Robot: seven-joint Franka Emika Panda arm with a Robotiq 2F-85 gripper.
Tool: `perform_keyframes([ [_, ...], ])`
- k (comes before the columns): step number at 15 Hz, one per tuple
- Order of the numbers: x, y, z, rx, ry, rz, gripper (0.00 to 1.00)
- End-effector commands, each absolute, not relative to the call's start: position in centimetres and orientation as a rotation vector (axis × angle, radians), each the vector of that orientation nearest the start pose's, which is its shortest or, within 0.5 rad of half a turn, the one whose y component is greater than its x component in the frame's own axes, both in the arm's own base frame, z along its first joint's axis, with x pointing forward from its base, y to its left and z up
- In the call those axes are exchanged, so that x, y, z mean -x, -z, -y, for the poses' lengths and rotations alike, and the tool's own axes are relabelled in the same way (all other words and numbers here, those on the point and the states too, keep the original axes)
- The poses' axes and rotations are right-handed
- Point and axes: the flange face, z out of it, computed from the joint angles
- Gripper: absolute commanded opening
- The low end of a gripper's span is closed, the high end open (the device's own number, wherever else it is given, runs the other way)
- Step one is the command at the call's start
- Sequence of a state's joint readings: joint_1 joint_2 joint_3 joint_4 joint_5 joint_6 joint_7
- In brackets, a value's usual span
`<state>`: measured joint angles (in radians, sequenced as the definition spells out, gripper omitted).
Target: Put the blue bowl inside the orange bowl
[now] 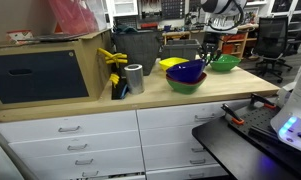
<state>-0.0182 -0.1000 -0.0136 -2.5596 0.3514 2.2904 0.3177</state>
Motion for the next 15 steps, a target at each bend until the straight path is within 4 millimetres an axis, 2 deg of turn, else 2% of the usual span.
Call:
perform_keyframes([
  [1,-45.2,-30.0,-1.1,2.752,-0.223,-0.83,0.02],
  [5,-46.0,-29.7,-0.1,2.772,-0.192,-0.836,0.02],
  [8,-45.4,-29.3,1.5,2.776,-0.175,-0.885,0.02],
  [9,-45.2,-29.2,1.9,2.771,-0.174,-0.903,0.05],
  [10,-45.0,-29.5,2.3,2.77,-0.15,-0.912,0.34],
  [11,-44.7,-29.7,2.6,2.766,-0.136,-0.925,0.35],
  [15,-44.3,-31.3,3.3,2.75,-0.034,-0.955,0.64],
])
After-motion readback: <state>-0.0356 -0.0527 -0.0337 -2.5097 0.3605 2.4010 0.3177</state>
